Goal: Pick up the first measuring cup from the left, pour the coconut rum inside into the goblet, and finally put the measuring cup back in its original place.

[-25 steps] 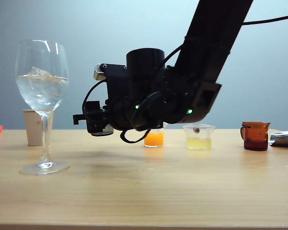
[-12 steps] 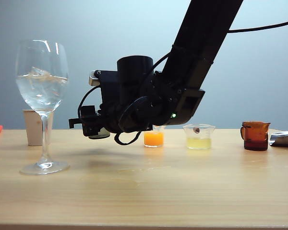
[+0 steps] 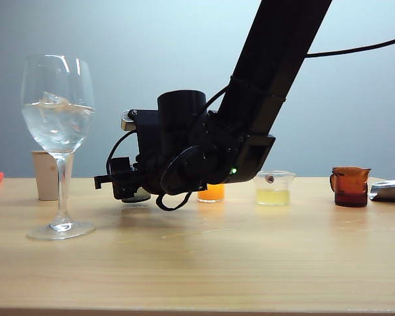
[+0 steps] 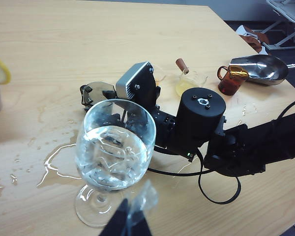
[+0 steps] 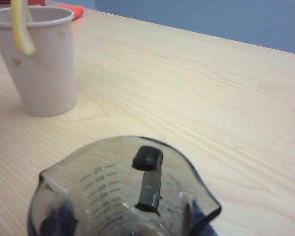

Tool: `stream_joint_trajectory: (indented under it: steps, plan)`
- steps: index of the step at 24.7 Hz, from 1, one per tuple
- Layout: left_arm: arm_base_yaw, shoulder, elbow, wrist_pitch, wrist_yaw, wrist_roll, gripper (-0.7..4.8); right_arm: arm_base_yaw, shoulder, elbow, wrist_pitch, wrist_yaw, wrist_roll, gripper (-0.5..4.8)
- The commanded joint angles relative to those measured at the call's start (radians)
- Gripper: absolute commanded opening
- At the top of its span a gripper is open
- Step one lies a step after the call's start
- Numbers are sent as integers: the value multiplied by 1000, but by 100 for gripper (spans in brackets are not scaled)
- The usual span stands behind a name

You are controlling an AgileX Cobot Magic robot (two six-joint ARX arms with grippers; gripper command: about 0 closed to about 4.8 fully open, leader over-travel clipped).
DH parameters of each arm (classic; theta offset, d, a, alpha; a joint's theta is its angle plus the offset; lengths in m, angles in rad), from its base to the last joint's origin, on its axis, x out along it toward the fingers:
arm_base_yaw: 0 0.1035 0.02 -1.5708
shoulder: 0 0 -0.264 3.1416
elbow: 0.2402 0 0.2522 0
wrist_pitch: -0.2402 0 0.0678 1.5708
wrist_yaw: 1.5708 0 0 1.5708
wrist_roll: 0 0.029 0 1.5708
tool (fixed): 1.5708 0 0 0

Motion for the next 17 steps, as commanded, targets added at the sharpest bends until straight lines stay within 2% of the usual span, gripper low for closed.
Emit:
stream_joint_trajectory:
  steps: [1,17]
  plan:
    - [-1,-1,2,5,5,1,-6,-8,3,9,24,-7,6,-5]
    - [-1,-1,2,5,20,1,-6,-23,15,10,24,-55,9,-5]
